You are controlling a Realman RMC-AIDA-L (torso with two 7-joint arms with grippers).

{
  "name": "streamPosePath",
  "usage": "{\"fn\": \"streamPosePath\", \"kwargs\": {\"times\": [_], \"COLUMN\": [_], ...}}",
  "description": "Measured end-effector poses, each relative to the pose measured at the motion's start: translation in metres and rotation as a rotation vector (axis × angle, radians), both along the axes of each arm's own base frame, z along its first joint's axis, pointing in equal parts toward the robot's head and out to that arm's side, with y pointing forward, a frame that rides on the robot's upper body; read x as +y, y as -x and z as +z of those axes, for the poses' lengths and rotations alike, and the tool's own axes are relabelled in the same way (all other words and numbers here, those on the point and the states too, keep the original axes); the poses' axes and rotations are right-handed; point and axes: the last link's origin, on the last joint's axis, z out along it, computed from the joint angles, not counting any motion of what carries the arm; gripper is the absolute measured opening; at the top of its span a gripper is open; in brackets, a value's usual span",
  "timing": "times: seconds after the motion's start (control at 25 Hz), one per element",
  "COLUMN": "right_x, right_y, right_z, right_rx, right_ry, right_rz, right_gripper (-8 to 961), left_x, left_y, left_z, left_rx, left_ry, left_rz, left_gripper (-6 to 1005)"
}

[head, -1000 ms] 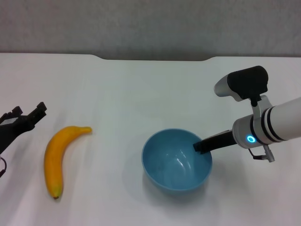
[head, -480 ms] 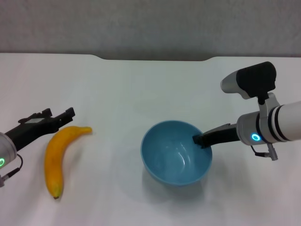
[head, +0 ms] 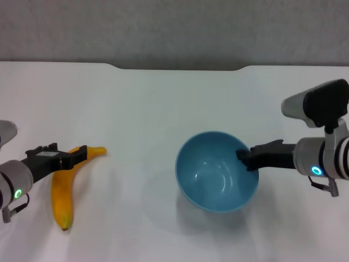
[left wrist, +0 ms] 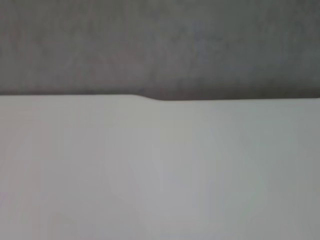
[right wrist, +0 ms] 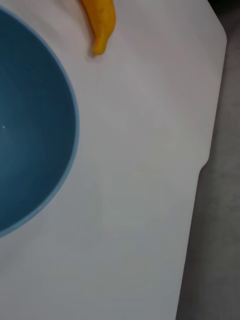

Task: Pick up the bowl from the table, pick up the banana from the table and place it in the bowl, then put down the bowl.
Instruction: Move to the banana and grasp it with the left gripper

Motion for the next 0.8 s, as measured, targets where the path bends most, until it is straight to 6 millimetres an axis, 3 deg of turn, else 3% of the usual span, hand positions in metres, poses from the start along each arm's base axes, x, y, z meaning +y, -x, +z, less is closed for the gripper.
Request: {"fn": "streamPosePath", "kwargs": {"times": [0.24, 0.8], "right_x": [-0.004, -0.005], "right_y": [-0.005, 0.012], "right_z": [-0.001, 0.001], "right_rx": [-0.003, 0.047], "right_ry": [-0.005, -0.014], "right_rz": [-0.004, 0.051], "right_gripper": [38, 39], "left_x": [-0.004, -0.001], "left_y": [0.007, 0.003], "left_z": [0.002, -0.004], "left_rx": [0.002, 0.065], "left_ry": [0.005, 0.072], "left_rz": [0.03, 0.039], "left_gripper": [840, 837]}}
